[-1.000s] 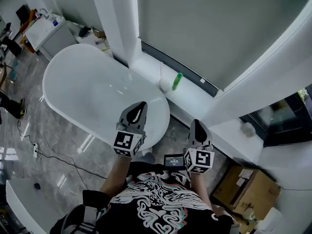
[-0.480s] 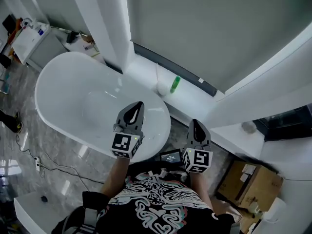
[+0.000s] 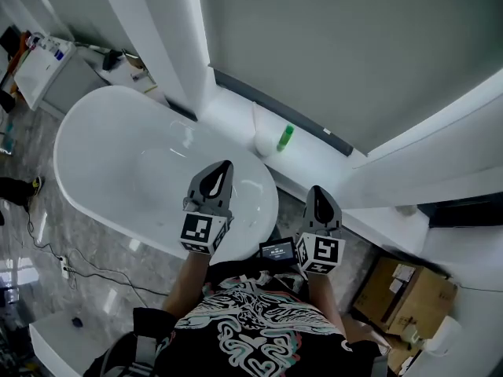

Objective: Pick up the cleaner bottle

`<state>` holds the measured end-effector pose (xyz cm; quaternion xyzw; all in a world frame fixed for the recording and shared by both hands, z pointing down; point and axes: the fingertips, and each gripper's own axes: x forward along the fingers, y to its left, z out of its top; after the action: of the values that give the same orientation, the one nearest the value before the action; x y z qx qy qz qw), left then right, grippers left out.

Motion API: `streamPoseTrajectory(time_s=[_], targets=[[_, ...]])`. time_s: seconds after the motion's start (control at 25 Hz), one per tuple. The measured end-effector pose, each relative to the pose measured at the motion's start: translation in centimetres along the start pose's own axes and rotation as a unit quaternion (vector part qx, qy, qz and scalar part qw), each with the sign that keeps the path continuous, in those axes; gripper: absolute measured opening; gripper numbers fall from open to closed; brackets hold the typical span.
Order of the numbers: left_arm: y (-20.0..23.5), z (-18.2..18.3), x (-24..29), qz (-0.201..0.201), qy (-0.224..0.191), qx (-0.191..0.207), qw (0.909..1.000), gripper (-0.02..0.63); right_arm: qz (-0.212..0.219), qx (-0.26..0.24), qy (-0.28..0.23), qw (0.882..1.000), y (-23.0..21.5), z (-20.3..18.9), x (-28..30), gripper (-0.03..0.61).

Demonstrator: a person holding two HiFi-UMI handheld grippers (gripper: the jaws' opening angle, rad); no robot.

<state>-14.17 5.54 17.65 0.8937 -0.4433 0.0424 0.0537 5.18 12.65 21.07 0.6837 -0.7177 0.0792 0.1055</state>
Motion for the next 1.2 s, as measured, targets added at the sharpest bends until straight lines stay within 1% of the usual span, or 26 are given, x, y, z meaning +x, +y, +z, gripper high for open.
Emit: streamPoseTrajectory(time_s=[0.08, 0.28, 0.44, 0.56, 0.8, 1.0, 1.2], targets=[[0.5, -0.1, 1.1, 0.002, -0.001, 0.0, 1.0, 0.018, 0.002, -0.002, 0.003, 1.0, -0.1, -0.1, 1.2, 0.028], [1.6, -0.4, 3.7, 0.001, 0.005, 0.0, 1.0, 0.018, -0.009, 0.0, 0.011, 1.0, -1.0, -0.3, 4.1, 0.028], [2.6, -1.0, 6.3, 0.0, 0.015, -0.004, 0.9999, 0.018, -0.001, 0.007, 0.016, 1.0, -1.7, -0.3, 6.6, 0.028], [3.4, -0.9, 8.3, -0.001, 0.013, -0.001, 0.9999, 0.018, 0.005, 0.007, 0.022, 1.0, -2.1, -0.4, 8.4, 0.028], [4.2, -1.6, 11.7, -0.007, 0.021, -0.002, 0.9998, 0.018, 0.008, 0.008, 0.041, 0.999, -3.0, -1.2, 11.0, 0.028], [5.2, -2.9, 14.3, -0.012, 0.032, 0.003, 0.9994, 0.018, 0.011, 0.011, 0.054, 0.998, -3.5, -2.4, 13.5, 0.028], [5.2, -4.6, 15.6, -0.018, 0.045, 0.005, 0.9988, 0.018, 0.011, 0.015, 0.062, 0.998, -4.1, -3.6, 15.3, 0.028]])
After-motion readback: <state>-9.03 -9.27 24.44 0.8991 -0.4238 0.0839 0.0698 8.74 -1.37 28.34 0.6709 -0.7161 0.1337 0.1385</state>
